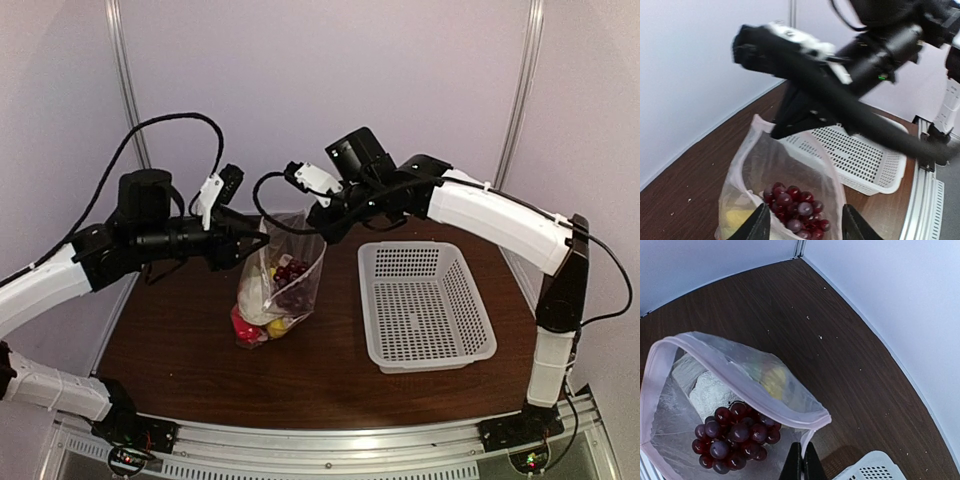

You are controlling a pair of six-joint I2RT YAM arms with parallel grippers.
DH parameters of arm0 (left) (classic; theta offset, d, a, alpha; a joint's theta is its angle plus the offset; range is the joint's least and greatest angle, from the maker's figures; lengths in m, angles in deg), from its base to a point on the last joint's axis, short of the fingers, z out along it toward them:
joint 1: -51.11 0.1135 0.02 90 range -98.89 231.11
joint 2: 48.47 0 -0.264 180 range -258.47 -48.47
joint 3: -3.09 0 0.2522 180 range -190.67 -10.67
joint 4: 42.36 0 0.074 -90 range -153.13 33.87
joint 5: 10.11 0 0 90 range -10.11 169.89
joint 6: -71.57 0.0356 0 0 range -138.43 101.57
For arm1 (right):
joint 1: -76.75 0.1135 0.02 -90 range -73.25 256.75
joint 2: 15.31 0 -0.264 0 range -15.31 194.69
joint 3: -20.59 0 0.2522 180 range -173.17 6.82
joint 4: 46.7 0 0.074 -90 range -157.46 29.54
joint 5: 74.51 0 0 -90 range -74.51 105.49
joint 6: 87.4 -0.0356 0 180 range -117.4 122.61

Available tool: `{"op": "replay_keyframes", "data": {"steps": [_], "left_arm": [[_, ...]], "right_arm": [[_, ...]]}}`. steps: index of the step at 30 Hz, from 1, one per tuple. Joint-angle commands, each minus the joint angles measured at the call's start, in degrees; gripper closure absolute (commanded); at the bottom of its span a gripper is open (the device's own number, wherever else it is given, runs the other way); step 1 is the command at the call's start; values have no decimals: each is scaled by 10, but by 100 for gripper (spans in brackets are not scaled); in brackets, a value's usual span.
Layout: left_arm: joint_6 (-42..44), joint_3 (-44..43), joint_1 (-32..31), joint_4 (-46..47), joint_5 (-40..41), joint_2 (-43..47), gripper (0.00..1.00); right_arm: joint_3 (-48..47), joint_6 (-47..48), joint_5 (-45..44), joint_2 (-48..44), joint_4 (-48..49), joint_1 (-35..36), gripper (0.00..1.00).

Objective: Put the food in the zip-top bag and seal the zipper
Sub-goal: Pass from the left arm to the right, then pass from the right arm to the left

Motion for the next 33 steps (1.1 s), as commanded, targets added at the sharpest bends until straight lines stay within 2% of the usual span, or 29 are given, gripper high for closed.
{"op": "replay_keyframes", "data": {"steps": [1, 4, 8, 12, 17, 21, 25, 33], "left_arm": [[19, 122, -90, 118, 99, 143, 50], [-4, 224, -138, 176, 134, 213, 54], [-27, 305, -174, 191, 138, 260, 58], [-14, 321, -222, 184, 169, 234, 56], [41, 331, -286, 213, 272, 180, 51], [53, 353, -288, 282, 336, 154, 52], [88, 379, -288, 345, 398, 134, 57], [122, 401, -288, 431, 385, 104, 62]], "right_arm": [[30, -48, 47, -50, 19, -5, 100], [49, -59, 62, -59, 24, -8, 100], [66, -77, 90, -69, 31, -24, 100], [87, -81, 100, -80, 41, -30, 100], [98, -81, 103, -84, 46, -34, 100], [99, -80, 106, -87, 44, -34, 100], [102, -78, 106, -91, 44, -35, 100], [107, -76, 106, -92, 46, -35, 100]]}}
